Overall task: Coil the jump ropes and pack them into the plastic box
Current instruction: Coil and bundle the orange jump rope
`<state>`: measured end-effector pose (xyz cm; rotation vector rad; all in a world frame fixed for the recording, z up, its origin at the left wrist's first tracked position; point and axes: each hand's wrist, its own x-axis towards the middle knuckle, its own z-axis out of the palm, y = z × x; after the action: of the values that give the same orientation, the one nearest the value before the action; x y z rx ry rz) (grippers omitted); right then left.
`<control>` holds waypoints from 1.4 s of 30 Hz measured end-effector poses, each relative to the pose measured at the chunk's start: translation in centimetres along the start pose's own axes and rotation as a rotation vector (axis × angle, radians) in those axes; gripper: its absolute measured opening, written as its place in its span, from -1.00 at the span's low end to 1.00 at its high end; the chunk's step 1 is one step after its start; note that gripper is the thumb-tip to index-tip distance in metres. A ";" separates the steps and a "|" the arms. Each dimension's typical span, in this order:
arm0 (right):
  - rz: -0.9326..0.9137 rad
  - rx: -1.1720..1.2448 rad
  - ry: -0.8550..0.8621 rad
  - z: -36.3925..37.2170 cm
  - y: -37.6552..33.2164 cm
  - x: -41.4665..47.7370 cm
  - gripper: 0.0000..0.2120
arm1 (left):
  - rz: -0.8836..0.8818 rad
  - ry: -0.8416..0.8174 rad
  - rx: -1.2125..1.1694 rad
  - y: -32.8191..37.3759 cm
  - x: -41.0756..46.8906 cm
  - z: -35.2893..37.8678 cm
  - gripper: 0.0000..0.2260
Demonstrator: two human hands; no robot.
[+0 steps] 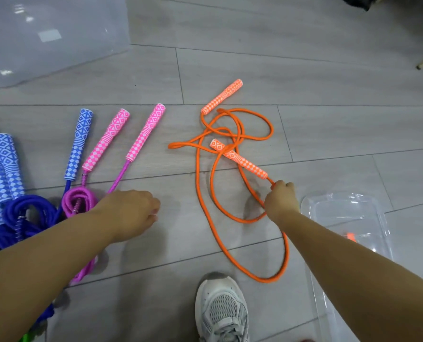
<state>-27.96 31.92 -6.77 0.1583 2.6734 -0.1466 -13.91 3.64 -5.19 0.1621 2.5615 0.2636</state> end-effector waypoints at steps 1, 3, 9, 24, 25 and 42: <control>0.026 0.109 0.059 -0.6 0.1 -0.2 -0.66 | 0.006 0.002 0.011 0.1 -0.2 -0.1 -0.80; 0.069 0.326 0.204 -1.7 -0.1 -0.9 -0.69 | 0.009 0.004 0.033 0.3 -0.6 -0.3 -0.80; -0.236 0.573 0.506 -5.9 -1.4 -4.1 -0.72 | -0.007 0.003 0.046 1.2 -2.5 -2.2 -0.79; -0.901 0.363 -0.244 -16.8 -6.0 -20.5 -0.83 | 0.011 0.302 -0.274 8.0 -14.1 -12.7 -0.69; -0.926 0.335 -0.290 -17.2 -6.3 -21.6 -0.79 | 0.017 0.327 -0.317 8.5 -15.0 -13.2 -0.66; -1.054 0.377 -0.242 -20.5 -6.5 -33.7 -0.65 | 0.011 0.701 -0.768 13.7 -28.8 -15.4 -0.94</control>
<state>-7.81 25.17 27.05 -1.0836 2.1845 -0.9133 2.75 9.70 25.42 -0.2509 2.8843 1.4903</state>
